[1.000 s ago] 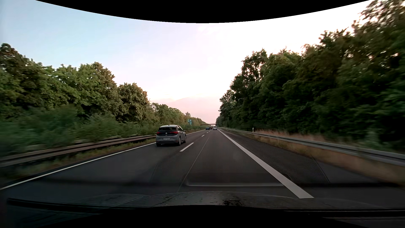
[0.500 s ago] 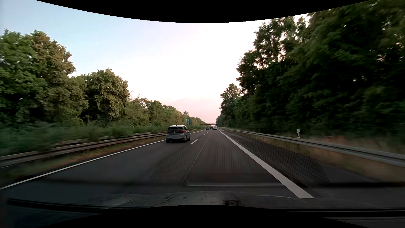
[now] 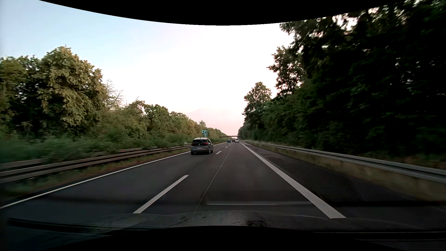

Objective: Follow the waypoints while adhering to traffic rules and regulations

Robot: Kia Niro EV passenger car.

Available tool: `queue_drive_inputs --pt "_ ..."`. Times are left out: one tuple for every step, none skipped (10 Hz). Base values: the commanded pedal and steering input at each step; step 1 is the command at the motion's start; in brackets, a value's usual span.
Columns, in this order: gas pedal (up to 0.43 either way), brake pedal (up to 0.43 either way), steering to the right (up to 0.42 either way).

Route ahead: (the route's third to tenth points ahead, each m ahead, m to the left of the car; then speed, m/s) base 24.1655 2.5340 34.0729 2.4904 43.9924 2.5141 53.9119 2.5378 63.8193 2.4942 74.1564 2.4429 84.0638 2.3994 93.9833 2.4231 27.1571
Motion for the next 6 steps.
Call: queue_drive_inputs --pt "0.299 0.0 -0.004" --pt "0.299 0.0 -0.004" --pt "0.299 0.0 -0.004" --pt "0.299 0.0 -0.004" --pt "0.299 0.0 -0.004" --pt "0.299 0.0 -0.004"
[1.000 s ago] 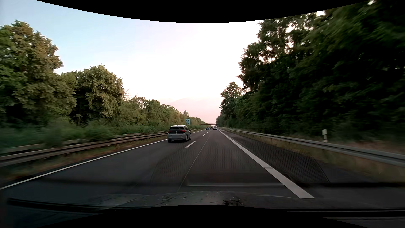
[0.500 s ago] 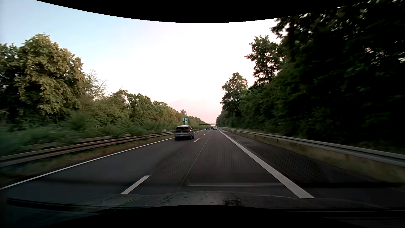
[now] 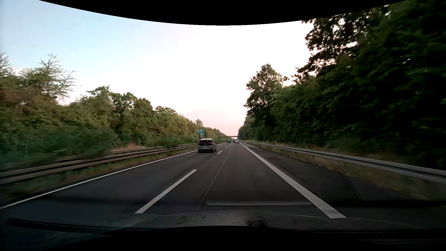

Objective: Follow the waypoints while adhering to traffic rules and regulations

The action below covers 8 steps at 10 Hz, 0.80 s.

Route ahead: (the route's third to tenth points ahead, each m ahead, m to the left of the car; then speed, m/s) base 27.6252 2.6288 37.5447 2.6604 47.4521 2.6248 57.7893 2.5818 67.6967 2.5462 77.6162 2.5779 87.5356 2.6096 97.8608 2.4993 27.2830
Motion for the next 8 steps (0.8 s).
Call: queue_drive_inputs --pt "0.299 0.0 -0.004" --pt "0.299 0.0 -0.004" --pt "0.299 0.0 -0.004" --pt "0.299 0.0 -0.004" --pt "0.299 0.0 -0.004" --pt "0.299 0.0 -0.004" --pt "0.299 0.0 -0.004" --pt "0.299 0.0 -0.004"
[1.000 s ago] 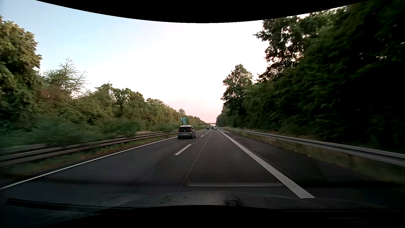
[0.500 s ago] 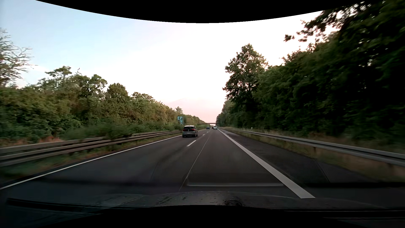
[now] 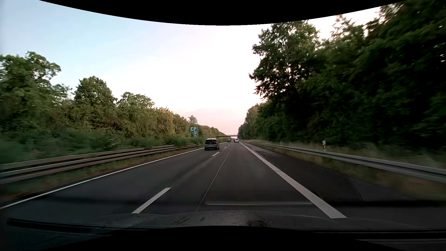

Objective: Follow the waypoints while adhering to traffic rules and regulations

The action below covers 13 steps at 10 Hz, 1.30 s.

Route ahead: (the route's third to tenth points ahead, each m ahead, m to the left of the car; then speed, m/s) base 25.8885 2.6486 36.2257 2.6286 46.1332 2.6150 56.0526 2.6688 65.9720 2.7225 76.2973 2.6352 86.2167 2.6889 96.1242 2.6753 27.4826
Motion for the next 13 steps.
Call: queue_drive_inputs --pt "0.299 0.0 -0.004" --pt "0.299 0.0 -0.004" --pt "0.299 0.0 -0.004" --pt "0.299 0.0 -0.004" --pt "0.299 0.0 -0.004" --pt "0.299 0.0 -0.004" --pt "0.299 0.0 -0.004" --pt "0.299 0.0 -0.004" --pt "0.299 0.0 -0.004" --pt "0.299 0.0 -0.004" --pt "0.299 0.0 -0.004" --pt "0.299 0.0 -0.004" --pt "0.299 0.0 -0.004"
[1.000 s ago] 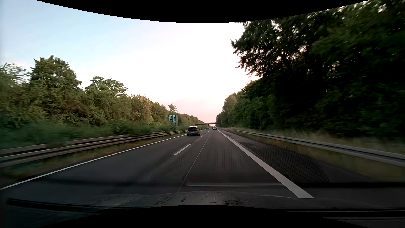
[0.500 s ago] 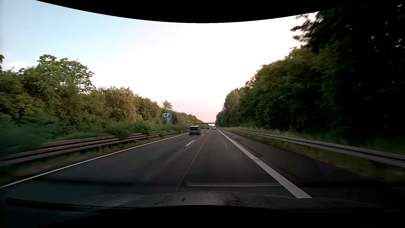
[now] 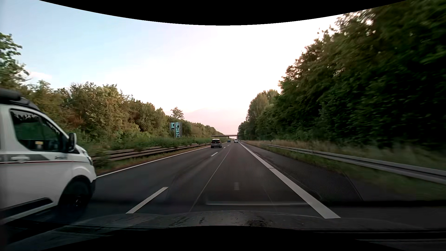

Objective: Follow the waypoints while adhering to traffic rules and regulations

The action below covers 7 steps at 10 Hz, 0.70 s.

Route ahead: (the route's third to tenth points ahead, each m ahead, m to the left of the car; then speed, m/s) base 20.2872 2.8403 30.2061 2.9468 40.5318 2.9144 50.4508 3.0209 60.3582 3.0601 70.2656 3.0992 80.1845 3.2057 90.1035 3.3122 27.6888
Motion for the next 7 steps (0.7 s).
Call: queue_drive_inputs --pt "0.299 0.0 -0.004" --pt "0.299 0.0 -0.004" --pt "0.299 0.0 -0.004" --pt "0.299 0.0 -0.004" --pt "0.299 0.0 -0.005" --pt "0.299 0.0 -0.005" --pt "0.287 0.0 -0.005"
